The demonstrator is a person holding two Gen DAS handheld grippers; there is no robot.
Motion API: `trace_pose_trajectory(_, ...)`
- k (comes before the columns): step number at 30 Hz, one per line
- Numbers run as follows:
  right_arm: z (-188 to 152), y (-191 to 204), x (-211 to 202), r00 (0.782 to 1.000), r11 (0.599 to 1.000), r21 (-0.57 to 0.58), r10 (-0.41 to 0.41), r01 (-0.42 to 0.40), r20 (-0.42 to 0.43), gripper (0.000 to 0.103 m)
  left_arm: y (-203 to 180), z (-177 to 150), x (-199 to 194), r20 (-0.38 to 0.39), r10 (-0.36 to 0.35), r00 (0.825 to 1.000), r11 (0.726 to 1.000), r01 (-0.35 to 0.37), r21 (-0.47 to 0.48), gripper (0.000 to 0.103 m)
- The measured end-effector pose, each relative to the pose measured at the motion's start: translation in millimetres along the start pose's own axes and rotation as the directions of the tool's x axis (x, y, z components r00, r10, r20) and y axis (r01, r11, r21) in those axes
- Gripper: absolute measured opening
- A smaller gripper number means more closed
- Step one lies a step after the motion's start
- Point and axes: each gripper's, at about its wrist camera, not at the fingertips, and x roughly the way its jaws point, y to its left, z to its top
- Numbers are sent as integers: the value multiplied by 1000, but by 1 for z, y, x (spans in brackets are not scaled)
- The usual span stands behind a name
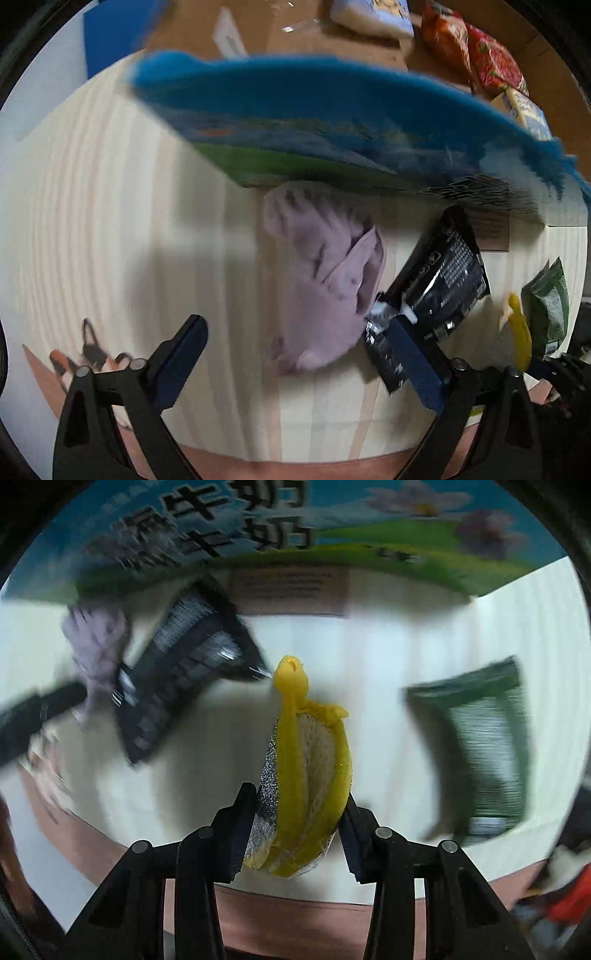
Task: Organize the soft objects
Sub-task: 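Grasp the lilac cloth with left tool while right tool grasps the steel scrubber, then carry cloth and scrubber into the box and release both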
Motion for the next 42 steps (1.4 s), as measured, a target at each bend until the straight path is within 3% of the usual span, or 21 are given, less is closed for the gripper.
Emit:
trace_pose_trajectory(2, -5, -6, -5, 1000, 1000, -6, 1, -1, 10, 48, -3, 3, 8, -19, -3, 1000, 1000, 3, -2, 75)
trace_pose_trajectory(4, -8, -11, -9, 999, 1000, 13, 14, -15, 29, 71, -4, 3, 13, -34, -41, 999, 999, 40, -21, 52)
trace_pose_trajectory(5, -9, -16, -11, 999, 999, 35, 26, -27, 43, 83, -4, 2, 13, -29, -50, 998, 998, 49, -33, 47)
trace_pose_trajectory(6, -12, -21, -12, 998, 997, 60, 43, -46, 53, 83, -6, 0, 14, -31, -45, 999, 999, 44, -31, 41)
trace_pose_trajectory(10, -21, -29, -5, 997, 988, 135, 67, -73, 45, 83, -10, -19, 12, -31, -41, 999, 999, 40, -18, 39)
trace_pose_trajectory(15, -33, -34, 14, 999, 986, 165, 29, -36, 41, 81, -8, -58, 5, -27, -38, 999, 998, 36, -46, 39)
trace_pose_trajectory(17, -39, -37, 20, 999, 986, 168, 13, -19, 38, 59, -7, -72, 8, -37, -49, 998, 997, 47, -67, 39)
trace_pose_trajectory(21, -51, -38, 19, 998, 987, 162, 0, -9, 58, 56, -7, -85, 12, -48, -78, 996, 989, 71, -126, 39)
trace_pose_trajectory(24, -62, -40, 9, 997, 989, 147, 8, -19, 75, 55, -13, -93, 5, -38, -89, 995, 989, 84, -125, 38)
trace_pose_trajectory(29, -77, -36, -37, 988, 992, 106, 56, -72, 147, 54, -26, -106, -43, 33, -106, 994, 990, 109, -88, 38)
trace_pose_trajectory(33, -90, -45, -85, 970, 989, 64, 120, -136, 210, 54, -33, -104, -97, 111, -168, 980, 982, 176, -73, 38)
trace_pose_trajectory(37, -83, -31, -135, 948, 985, 3, 163, -171, 273, 54, -36, -69, -150, 183, -217, 959, 974, 224, -17, 38)
trace_pose_trajectory(40, -62, -20, -171, 932, 984, -42, 179, -175, 314, 54, -33, -35, -176, 221, -231, 948, 972, 234, 12, 38)
trace_pose_trajectory(42, -25, -4, -195, 926, 985, -58, 174, -164, 335, 54, -27, -8, -185, 235, -229, 945, 973, 231, 19, 38)
